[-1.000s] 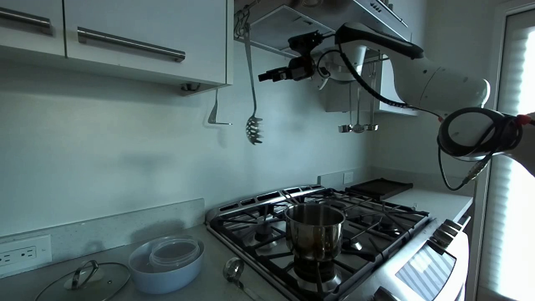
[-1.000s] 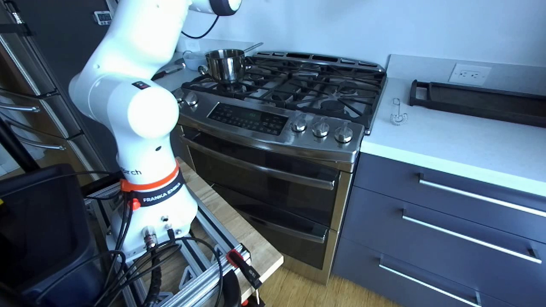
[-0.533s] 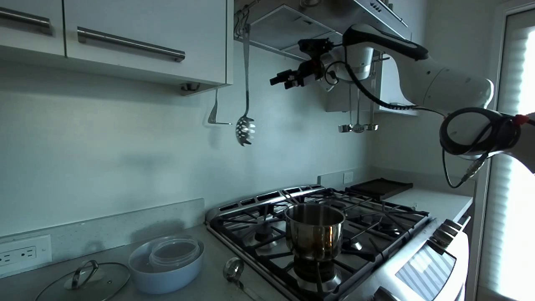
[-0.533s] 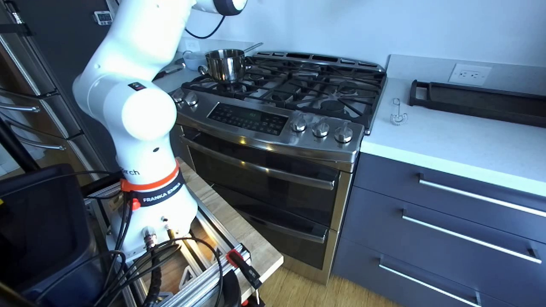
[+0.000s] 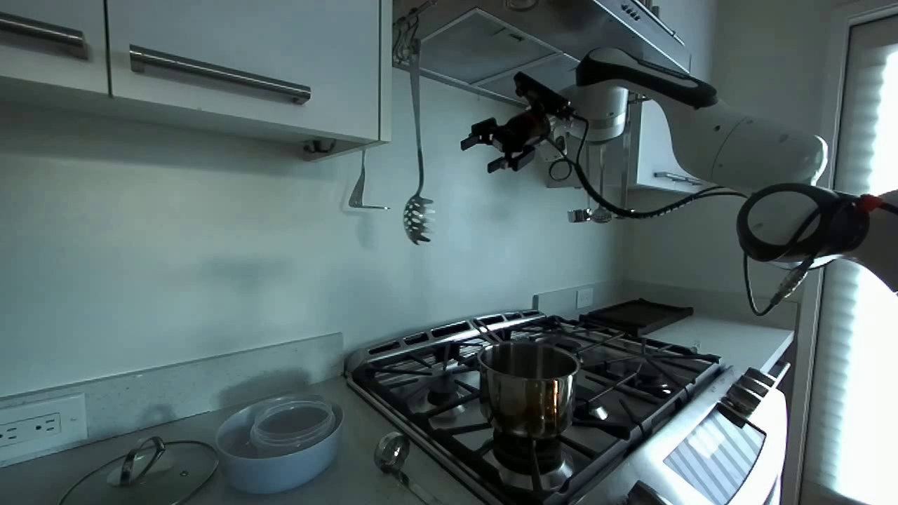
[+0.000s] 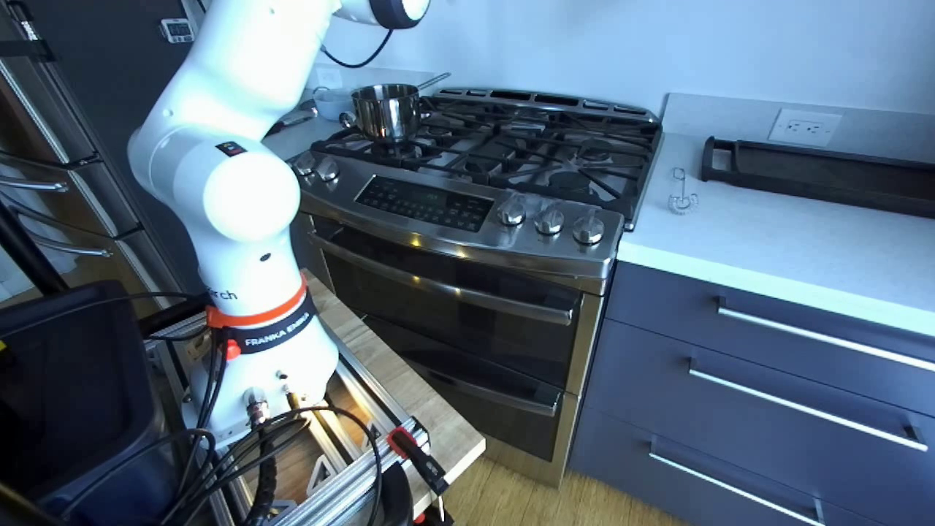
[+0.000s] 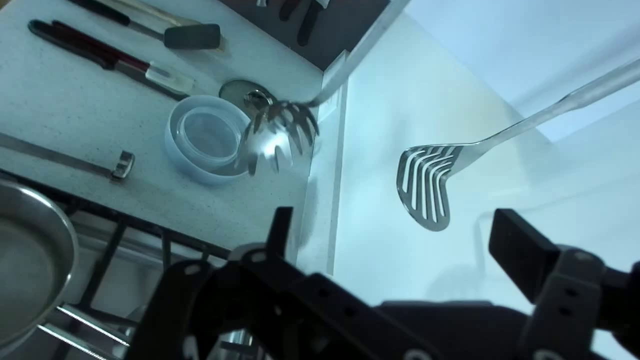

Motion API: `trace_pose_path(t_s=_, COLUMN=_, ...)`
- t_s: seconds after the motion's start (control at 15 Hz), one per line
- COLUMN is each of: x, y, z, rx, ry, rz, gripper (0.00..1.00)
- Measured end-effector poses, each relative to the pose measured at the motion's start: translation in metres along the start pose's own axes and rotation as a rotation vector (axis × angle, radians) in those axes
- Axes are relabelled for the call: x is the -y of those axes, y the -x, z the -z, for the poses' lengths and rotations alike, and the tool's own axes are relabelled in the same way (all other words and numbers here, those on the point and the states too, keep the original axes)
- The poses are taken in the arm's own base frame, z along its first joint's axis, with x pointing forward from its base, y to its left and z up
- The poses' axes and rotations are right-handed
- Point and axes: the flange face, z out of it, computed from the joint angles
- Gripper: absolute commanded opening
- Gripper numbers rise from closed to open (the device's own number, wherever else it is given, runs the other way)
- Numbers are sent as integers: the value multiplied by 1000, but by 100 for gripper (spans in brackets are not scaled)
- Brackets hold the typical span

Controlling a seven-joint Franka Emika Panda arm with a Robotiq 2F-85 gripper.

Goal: Remove the silver ladle from the pot and hang it above the stove

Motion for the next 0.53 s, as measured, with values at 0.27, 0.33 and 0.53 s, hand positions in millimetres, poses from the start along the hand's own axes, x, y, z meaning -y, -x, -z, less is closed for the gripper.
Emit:
trace_pose_path(t_s=0.27, x=9, y=-10, z=10, rx=-27, ry=-97, rz=158, gripper=100)
trace_pose_path(t_s=0.33, x=10, y=-10, z=12, rx=-32, ry=-111, rz=167, gripper=100)
trace_pose_path(t_s=0.53, x=11, y=-10, z=12, rx=-32, ry=-116, rz=173, gripper=100)
